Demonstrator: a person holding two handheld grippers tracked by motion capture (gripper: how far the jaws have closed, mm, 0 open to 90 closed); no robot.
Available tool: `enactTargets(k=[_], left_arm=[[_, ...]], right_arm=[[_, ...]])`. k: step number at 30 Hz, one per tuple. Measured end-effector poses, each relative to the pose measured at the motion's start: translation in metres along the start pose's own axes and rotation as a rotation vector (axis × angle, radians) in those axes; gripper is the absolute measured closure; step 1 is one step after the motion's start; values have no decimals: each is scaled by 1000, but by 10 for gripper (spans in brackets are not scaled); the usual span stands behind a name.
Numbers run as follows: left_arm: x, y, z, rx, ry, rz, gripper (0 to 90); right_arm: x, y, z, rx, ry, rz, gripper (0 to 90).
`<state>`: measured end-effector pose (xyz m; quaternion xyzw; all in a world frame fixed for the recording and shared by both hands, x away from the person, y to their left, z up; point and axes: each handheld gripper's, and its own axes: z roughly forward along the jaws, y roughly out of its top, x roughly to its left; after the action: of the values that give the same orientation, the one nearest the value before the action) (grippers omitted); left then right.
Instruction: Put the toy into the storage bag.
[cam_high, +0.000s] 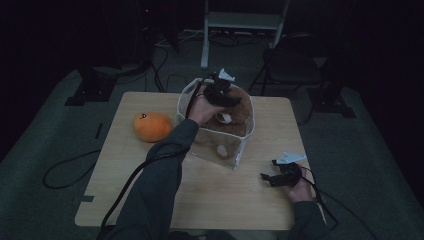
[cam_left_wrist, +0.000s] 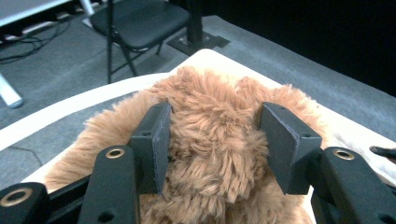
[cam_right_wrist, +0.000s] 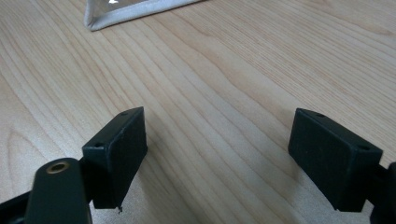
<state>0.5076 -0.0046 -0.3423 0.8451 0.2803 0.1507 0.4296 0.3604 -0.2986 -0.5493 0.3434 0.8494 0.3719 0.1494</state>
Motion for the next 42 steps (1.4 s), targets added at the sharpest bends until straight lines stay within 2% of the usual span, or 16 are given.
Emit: enactTargets(k=[7, 10, 12, 16, 25, 42], left_arm=[[-10, -2, 2, 20, -60, 47, 460], [-14, -3, 2, 24, -73, 76, 460], [-15, -2, 1, 17, -63, 87, 458], [-11, -1, -2, 6, -45, 70, 446], [-3, -2, -13, -28, -42, 46, 444], [4, 1, -31, -51, -76, 26, 468]], right_arm=[[0, 0, 0, 0, -1, 0, 186], [0, 0, 0, 0, -1, 0, 186], [0, 0, 0, 0, 0, 0, 186], [0, 0, 0, -1, -1, 0, 186], [0, 0, 0, -1, 0, 0, 186], [0, 0, 0, 0, 0, 1, 186]])
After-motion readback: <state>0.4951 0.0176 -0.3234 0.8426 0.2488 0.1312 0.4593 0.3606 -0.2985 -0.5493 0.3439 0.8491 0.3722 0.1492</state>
